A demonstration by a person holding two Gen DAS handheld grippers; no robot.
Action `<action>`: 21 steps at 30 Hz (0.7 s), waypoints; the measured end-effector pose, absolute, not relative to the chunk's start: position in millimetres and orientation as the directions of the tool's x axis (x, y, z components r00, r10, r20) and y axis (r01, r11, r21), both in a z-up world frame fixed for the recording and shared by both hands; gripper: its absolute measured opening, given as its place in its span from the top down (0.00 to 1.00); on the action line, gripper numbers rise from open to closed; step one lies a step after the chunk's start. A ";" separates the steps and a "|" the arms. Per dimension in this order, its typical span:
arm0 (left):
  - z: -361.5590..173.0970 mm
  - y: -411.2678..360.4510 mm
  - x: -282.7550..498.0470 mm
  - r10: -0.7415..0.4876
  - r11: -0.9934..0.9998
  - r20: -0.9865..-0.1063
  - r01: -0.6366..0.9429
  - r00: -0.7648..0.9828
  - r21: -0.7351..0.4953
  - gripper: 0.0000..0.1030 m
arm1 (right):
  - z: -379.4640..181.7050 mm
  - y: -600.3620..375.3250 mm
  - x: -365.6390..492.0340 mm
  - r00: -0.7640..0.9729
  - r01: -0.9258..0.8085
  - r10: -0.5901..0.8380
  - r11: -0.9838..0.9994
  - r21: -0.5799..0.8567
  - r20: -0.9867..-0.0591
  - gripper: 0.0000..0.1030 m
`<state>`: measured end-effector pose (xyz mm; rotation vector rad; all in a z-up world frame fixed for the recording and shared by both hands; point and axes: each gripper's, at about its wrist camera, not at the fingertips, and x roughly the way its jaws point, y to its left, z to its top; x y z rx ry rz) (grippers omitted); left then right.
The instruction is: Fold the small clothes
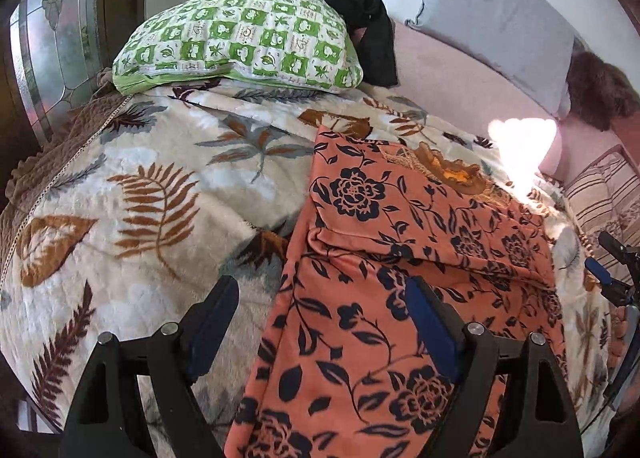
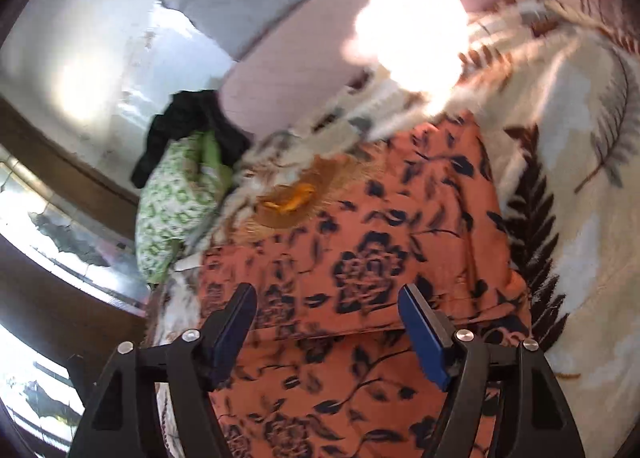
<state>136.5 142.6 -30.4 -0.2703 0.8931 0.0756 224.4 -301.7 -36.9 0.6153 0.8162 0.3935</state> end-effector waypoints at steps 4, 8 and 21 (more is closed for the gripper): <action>-17.0 147.1 78.8 -0.063 0.960 -0.764 -0.170 0.642 -0.223 0.16 | 11.7 -293.7 138.9 0.699 -0.197 0.512 0.809 0.553 -0.500 0.23; -32.7 151.0 33.9 -0.043 0.965 -0.790 -0.178 0.612 -0.190 0.16 | 20.7 -295.0 47.1 0.719 -0.219 0.498 0.825 0.522 -0.484 0.15; -74.9 152.6 -13.8 -0.005 0.970 -0.861 -0.207 0.509 -0.128 0.16 | -35.8 -343.6 -55.4 0.706 -0.007 0.440 0.788 0.616 -0.555 0.15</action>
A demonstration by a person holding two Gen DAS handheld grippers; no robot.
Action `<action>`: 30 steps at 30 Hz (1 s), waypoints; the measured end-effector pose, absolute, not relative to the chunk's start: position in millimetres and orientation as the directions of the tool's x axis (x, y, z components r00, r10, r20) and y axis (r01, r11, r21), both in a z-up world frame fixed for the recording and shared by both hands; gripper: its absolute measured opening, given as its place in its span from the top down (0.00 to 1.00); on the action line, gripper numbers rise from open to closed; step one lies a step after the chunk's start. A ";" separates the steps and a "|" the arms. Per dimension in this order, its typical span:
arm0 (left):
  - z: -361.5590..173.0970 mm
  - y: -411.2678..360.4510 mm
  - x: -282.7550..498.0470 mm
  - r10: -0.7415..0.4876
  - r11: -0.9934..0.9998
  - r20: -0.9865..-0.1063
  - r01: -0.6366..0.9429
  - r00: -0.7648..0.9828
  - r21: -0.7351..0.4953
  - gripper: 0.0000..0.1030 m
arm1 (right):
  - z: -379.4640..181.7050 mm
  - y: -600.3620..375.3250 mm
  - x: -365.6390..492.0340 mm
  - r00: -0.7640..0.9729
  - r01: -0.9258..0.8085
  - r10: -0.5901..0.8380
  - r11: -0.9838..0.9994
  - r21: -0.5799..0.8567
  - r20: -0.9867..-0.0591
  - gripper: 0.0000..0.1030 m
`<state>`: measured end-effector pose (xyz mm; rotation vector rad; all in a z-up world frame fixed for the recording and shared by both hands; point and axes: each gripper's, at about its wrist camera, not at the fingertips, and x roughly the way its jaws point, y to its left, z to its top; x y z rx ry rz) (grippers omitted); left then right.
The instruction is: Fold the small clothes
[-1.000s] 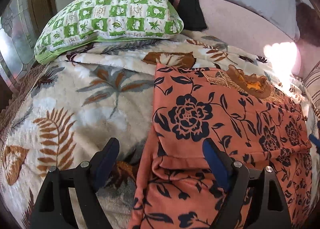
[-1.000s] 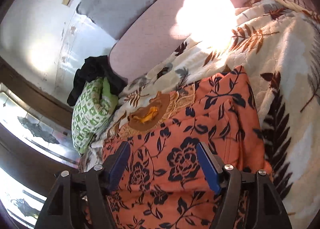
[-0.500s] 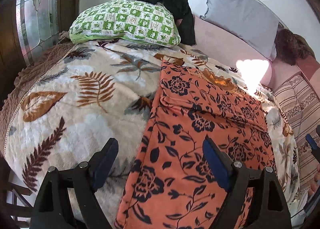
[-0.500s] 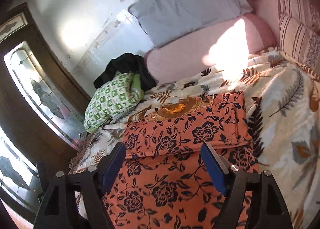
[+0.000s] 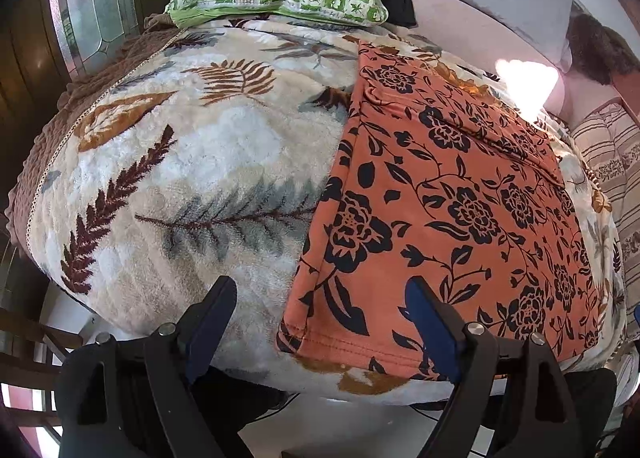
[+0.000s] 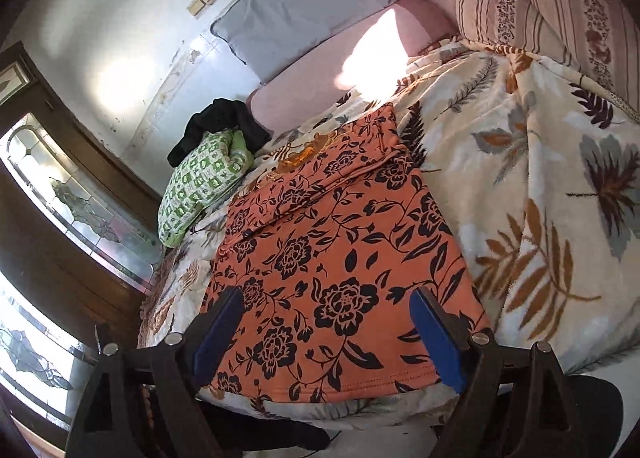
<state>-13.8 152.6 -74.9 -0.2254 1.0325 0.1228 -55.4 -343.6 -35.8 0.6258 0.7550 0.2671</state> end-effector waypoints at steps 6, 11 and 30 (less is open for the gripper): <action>-73.1 149.1 -14.5 0.003 0.973 -0.861 -0.201 0.509 -0.116 0.16 | -40.2 -339.1 -49.9 0.681 0.011 0.438 0.795 0.606 -0.587 0.15; -80.4 148.3 -13.7 0.013 0.974 -0.872 -0.202 0.489 -0.098 0.16 | -62.8 -340.4 -39.9 0.618 0.075 0.430 0.800 0.595 -0.657 0.15; -111.0 163.0 -8.9 0.006 0.970 -0.903 -0.222 0.429 -0.099 0.16 | -98.5 -372.7 -16.1 0.489 0.170 0.402 0.827 0.537 -0.774 0.15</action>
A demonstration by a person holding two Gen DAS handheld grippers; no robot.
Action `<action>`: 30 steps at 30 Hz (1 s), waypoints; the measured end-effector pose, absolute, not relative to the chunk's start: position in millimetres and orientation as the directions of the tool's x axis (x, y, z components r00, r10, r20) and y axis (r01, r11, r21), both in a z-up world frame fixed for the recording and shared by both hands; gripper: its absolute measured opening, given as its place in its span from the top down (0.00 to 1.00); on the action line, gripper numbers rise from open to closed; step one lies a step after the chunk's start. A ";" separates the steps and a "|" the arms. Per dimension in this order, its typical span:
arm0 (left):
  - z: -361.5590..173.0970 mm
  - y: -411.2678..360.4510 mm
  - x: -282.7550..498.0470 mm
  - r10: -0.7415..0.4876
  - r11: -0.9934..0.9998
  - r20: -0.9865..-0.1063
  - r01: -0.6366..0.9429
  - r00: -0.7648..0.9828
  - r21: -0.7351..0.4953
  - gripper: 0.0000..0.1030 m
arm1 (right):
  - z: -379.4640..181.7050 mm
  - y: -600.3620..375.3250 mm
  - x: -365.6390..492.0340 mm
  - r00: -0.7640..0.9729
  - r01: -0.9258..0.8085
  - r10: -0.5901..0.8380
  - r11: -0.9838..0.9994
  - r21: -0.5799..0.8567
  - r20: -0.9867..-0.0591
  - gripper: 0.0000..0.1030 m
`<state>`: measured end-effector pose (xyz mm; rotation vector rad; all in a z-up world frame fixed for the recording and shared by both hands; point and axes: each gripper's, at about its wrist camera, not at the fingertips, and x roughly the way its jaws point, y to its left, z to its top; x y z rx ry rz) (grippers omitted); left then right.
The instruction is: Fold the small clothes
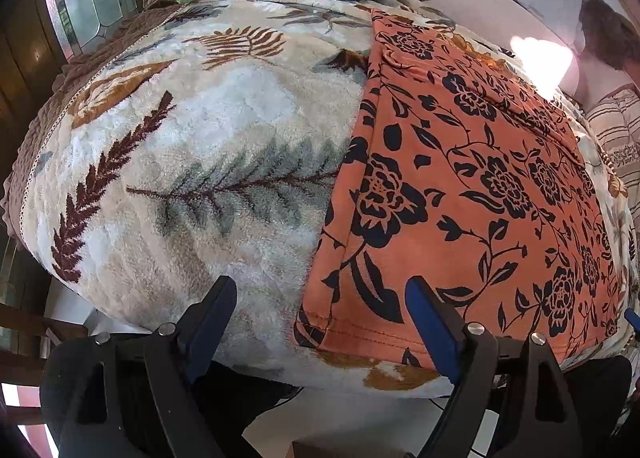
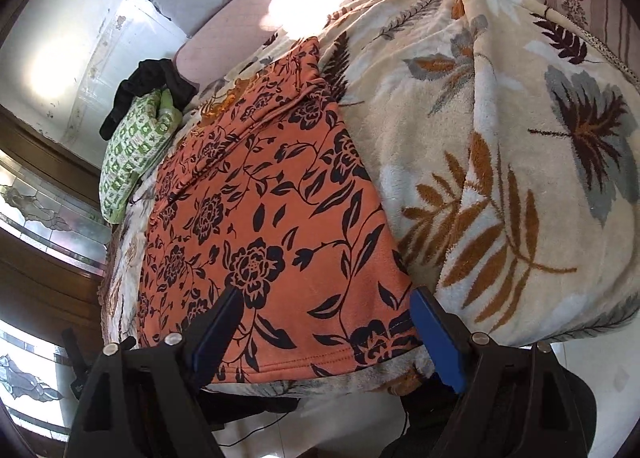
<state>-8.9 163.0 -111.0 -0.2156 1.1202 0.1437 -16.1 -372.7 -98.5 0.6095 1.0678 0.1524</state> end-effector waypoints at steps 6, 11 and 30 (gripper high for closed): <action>-111.9 158.6 -8.4 -0.009 0.976 -0.903 -0.191 0.430 -0.101 0.16 | -113.5 -377.7 -2.9 0.433 0.185 0.396 0.840 0.509 -0.810 0.15; -115.4 157.2 -6.2 -0.044 0.977 -0.904 -0.170 0.426 -0.128 0.16 | -117.7 -379.2 4.2 0.432 0.174 0.393 0.847 0.502 -0.812 0.15; -130.3 152.9 -9.3 -0.105 0.978 -0.909 -0.125 0.403 -0.168 0.63 | -134.4 -365.2 8.2 0.369 0.153 0.428 0.848 0.508 -0.825 0.55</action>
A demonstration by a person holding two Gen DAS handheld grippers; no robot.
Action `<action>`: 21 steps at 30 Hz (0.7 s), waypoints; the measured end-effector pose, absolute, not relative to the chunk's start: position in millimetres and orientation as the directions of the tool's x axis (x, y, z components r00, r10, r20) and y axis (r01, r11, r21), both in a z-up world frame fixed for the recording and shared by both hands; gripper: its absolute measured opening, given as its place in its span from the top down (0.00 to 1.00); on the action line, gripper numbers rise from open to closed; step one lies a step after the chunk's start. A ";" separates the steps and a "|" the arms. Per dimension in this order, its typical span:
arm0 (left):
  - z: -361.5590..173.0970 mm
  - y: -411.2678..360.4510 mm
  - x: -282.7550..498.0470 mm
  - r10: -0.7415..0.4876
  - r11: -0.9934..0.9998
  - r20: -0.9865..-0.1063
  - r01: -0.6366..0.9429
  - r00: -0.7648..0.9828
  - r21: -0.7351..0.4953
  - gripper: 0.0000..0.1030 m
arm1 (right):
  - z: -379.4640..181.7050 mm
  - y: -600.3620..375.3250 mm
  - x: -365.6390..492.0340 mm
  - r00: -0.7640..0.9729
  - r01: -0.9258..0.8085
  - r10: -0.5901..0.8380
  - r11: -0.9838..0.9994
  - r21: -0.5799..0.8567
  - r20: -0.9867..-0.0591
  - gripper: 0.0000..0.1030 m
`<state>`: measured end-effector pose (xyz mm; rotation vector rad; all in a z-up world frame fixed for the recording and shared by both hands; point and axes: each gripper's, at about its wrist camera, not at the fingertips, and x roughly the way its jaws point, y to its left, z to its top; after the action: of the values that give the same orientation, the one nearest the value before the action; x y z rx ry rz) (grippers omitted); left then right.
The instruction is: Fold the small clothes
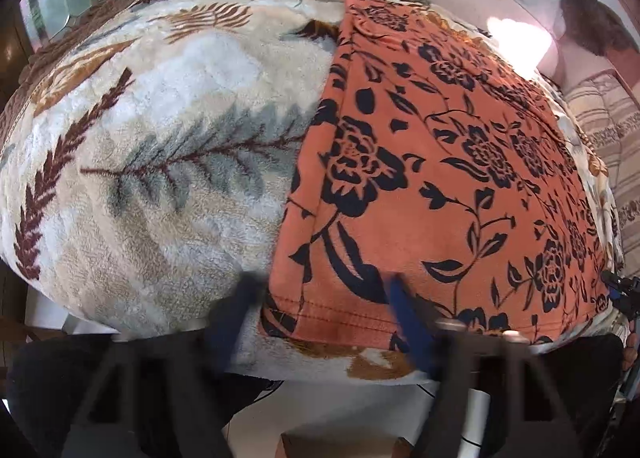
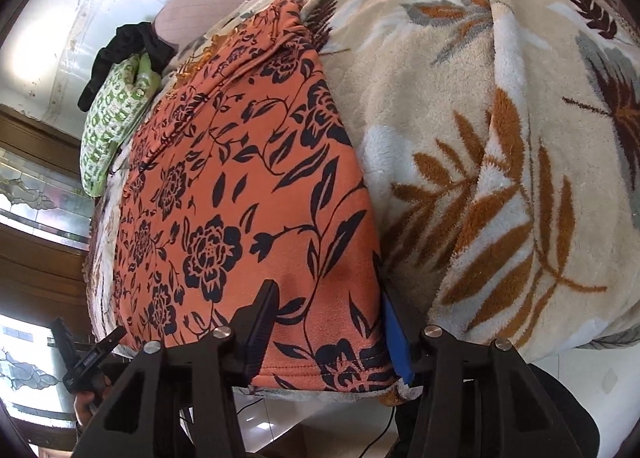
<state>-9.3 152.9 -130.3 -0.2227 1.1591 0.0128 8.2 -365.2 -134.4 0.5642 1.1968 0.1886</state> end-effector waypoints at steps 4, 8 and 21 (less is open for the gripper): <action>-122.8 159.7 -9.9 -0.142 0.967 -0.901 -0.136 0.411 -0.215 0.87 | -127.6 -366.5 4.3 0.373 0.145 0.434 0.846 0.513 -0.820 0.79; -122.3 156.5 -10.4 -0.148 0.971 -0.898 -0.111 0.414 -0.211 0.86 | -126.1 -367.2 -0.4 0.367 0.142 0.448 0.839 0.525 -0.815 0.79; -124.5 159.6 -8.0 -0.186 0.957 -0.900 -0.136 0.395 -0.258 0.88 | -134.7 -370.1 -4.9 0.355 0.125 0.437 0.854 0.505 -0.827 0.91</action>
<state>-8.0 159.6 -124.5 -0.3121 1.1696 -0.0322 -4.9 -370.1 -134.7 0.5419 1.2067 0.2144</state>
